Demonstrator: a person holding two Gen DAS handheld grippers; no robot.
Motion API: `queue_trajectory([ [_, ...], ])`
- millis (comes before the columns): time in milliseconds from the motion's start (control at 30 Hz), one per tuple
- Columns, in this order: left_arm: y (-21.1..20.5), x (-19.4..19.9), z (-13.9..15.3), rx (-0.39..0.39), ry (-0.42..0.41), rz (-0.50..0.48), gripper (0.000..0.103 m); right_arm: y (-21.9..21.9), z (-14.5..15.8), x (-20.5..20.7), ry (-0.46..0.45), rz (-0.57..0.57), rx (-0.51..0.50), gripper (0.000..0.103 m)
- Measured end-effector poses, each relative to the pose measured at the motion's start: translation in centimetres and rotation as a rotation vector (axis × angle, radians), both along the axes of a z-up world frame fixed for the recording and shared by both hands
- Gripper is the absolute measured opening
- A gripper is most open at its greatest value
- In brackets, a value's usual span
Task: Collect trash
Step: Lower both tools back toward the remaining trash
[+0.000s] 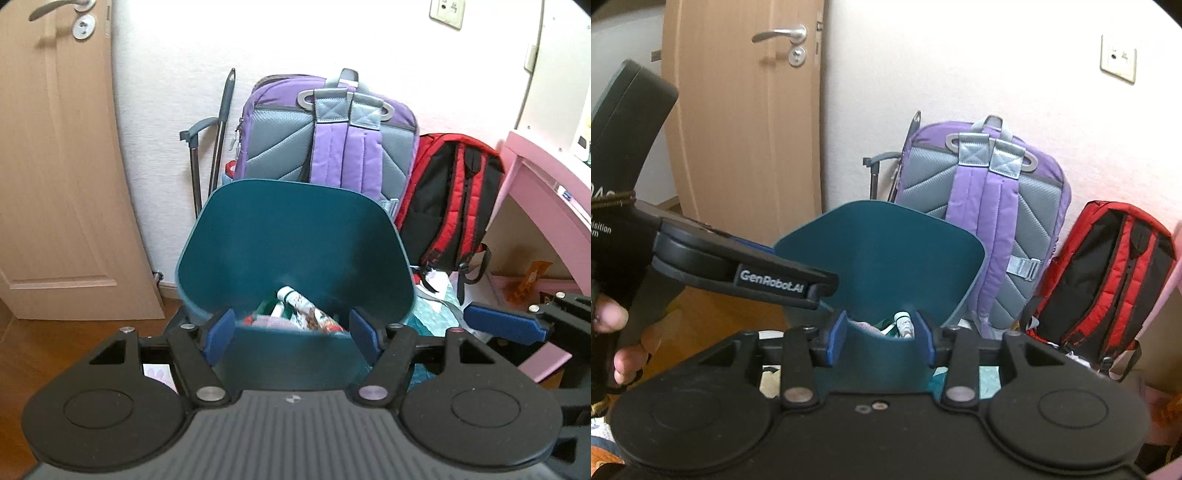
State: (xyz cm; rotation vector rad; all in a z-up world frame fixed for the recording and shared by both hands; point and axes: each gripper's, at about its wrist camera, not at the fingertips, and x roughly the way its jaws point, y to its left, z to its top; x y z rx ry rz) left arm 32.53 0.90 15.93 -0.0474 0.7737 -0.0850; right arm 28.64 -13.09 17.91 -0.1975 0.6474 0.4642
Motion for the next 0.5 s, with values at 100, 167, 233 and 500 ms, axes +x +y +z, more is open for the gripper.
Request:
queue_trajectory([
  [100,0.0,-2.3,0.5,-0.008,-0.011,-0.002,0.072,-0.6,0.8,-2.1,-0.007,0.011,0.016,0.043],
  [167,0.0,-3.8,0.6,-0.003,-0.025,0.007,0.083,-0.9,1.1,-3.3,-0.009,0.022,0.027,0.044],
  [233,0.0,-5.3,0.6,0.005,-0.04,0.007,0.084,-1.3,1.2,-4.6,-0.013,0.039,0.044,0.045],
  [500,0.5,-9.9,-1.4,-0.017,-0.041,-0.009,0.092,-2.2,-0.7,-8.7,-0.004,0.071,0.086,0.05],
])
